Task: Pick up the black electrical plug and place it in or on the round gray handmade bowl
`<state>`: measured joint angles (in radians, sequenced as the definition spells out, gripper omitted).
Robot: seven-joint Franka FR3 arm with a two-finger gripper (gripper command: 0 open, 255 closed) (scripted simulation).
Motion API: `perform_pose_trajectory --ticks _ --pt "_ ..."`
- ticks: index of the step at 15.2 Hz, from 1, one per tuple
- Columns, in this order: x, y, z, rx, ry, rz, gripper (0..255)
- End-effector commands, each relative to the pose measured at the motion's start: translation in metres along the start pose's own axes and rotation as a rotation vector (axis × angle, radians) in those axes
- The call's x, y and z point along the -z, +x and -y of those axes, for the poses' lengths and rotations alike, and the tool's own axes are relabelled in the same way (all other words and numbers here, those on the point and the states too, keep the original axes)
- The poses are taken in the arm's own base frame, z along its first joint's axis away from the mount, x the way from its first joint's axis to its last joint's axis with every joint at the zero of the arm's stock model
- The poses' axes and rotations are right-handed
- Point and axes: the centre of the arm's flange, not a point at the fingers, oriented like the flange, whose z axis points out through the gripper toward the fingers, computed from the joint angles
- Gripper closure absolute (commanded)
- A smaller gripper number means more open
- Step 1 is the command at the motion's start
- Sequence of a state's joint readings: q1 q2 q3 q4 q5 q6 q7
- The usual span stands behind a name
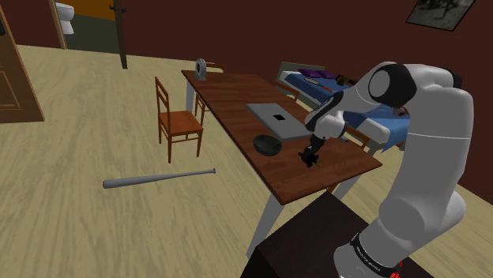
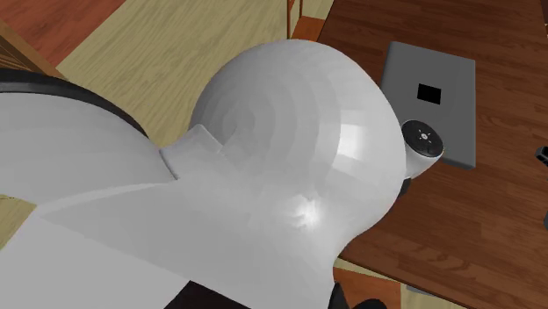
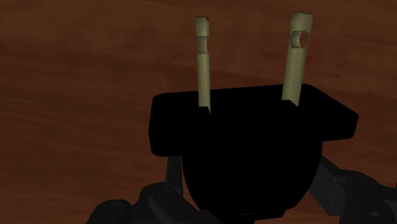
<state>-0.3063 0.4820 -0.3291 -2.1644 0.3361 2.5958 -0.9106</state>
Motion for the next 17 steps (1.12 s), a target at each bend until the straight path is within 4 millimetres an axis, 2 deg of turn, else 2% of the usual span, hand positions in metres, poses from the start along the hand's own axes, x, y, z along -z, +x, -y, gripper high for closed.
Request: perform_pose_trajectory --ticks 1,17 --pt "0.01 0.0 0.0 0.0 0.0 0.0 255" --pt "0.095 0.001 0.002 0.0 0.0 0.0 255"
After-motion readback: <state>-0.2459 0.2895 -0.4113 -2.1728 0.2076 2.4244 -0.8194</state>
